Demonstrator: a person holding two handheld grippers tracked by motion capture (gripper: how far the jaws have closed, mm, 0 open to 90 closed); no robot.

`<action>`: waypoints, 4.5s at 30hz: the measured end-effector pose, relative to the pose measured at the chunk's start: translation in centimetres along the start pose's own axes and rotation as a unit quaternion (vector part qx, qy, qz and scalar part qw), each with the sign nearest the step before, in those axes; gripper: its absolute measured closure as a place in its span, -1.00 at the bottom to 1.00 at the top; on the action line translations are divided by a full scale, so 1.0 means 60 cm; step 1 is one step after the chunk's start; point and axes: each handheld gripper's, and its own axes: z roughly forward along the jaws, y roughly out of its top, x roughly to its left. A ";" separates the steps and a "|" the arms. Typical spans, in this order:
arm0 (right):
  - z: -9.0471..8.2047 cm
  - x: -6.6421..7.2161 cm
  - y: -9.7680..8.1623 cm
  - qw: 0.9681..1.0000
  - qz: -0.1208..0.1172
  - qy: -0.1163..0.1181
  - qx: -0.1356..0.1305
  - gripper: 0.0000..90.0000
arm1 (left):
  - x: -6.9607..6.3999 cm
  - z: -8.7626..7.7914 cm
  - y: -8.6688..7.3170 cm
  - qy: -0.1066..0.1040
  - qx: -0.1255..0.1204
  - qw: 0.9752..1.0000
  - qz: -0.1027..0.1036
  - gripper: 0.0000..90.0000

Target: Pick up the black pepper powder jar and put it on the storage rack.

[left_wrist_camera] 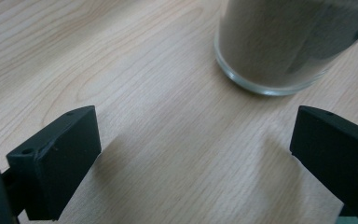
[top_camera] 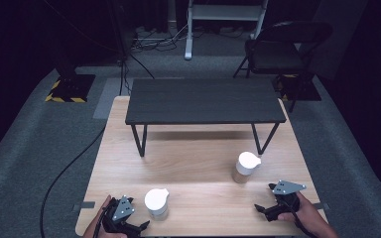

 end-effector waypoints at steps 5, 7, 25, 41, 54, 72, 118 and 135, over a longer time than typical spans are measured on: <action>0.000 0.000 0.000 1.000 0.000 0.000 0.000 -1.00 | 0.002 -0.006 0.002 -0.006 -0.011 1.000 -0.005 -0.97; 0.000 0.000 0.000 1.000 0.000 0.000 0.000 -1.00 | 0.002 -0.008 0.005 -0.013 -0.016 1.000 -0.008 -0.97; 0.000 -0.001 0.000 1.000 -0.001 0.001 0.000 -1.00 | -0.003 -0.016 0.044 -0.031 -0.031 0.999 0.004 -0.97; 0.000 -0.001 0.000 1.000 -0.001 0.001 0.000 -1.00 | -0.002 -0.005 0.071 -0.052 -0.045 0.998 0.011 -0.96; 0.001 0.000 0.000 1.000 0.000 0.000 0.000 -1.00 | 0.008 0.018 0.063 -0.086 -0.076 0.993 -0.005 -0.71; 0.001 0.001 0.001 1.000 0.001 -0.001 0.000 -1.00 | -0.014 0.021 0.051 -0.058 -0.111 0.992 -0.016 -0.36; 0.001 0.000 0.001 1.000 0.001 -0.001 0.000 -1.00 | -0.020 0.000 0.123 -0.018 -0.132 0.990 -0.036 -0.33; 0.001 0.001 0.001 1.000 0.001 -0.001 0.000 -1.00 | -0.016 0.002 0.183 -0.012 -0.152 0.988 -0.023 -0.33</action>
